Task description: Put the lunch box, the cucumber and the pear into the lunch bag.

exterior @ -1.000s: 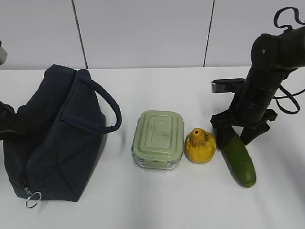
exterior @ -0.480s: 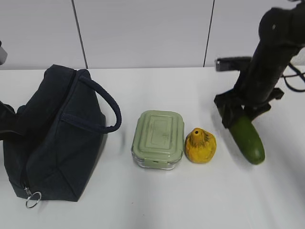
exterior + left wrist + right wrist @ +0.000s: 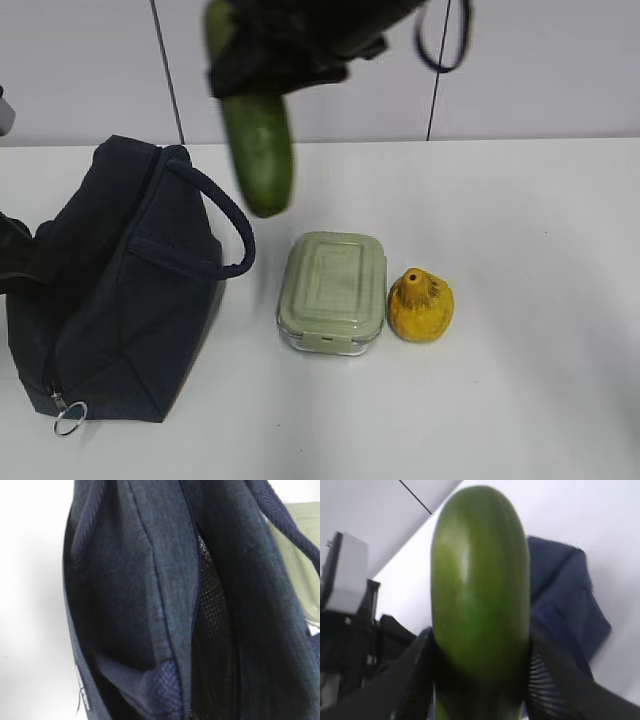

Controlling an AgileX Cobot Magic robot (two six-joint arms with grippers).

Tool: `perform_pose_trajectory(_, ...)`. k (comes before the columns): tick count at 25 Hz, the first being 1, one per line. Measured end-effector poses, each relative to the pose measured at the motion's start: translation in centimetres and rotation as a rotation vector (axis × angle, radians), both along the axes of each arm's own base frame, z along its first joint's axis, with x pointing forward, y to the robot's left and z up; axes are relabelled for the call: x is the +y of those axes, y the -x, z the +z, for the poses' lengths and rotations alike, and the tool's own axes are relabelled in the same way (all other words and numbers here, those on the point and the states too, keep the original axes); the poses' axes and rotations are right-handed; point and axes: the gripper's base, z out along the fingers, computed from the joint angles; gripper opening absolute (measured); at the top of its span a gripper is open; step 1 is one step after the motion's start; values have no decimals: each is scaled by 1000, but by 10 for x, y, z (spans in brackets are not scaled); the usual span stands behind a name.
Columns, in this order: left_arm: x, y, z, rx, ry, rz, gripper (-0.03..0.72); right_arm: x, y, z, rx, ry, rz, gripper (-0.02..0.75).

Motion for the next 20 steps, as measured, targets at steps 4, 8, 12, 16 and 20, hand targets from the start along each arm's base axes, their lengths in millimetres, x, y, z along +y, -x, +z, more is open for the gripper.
perform_pose_trajectory(4, 0, 0, 0, 1, 1, 0, -16, 40, -10, -14, -97, -99, -17, 365)
perform_pose_trajectory(8, 0, 0, 0, 2, 1, 0, -16, 55, -25, -24, -124, -200, -49, 365)
perform_pose_trajectory(12, 0, 0, 0, 2, 2, -1, -16, 68, -34, -39, -121, -288, -35, 365)
perform_pose_trajectory(16, 0, 0, 0, 2, 2, -1, -16, 73, -37, -56, -138, -265, 7, 365)
perform_pose_trajectory(20, 0, 0, 0, 2, 2, -1, -16, 70, -34, -70, -181, -108, 93, 365)
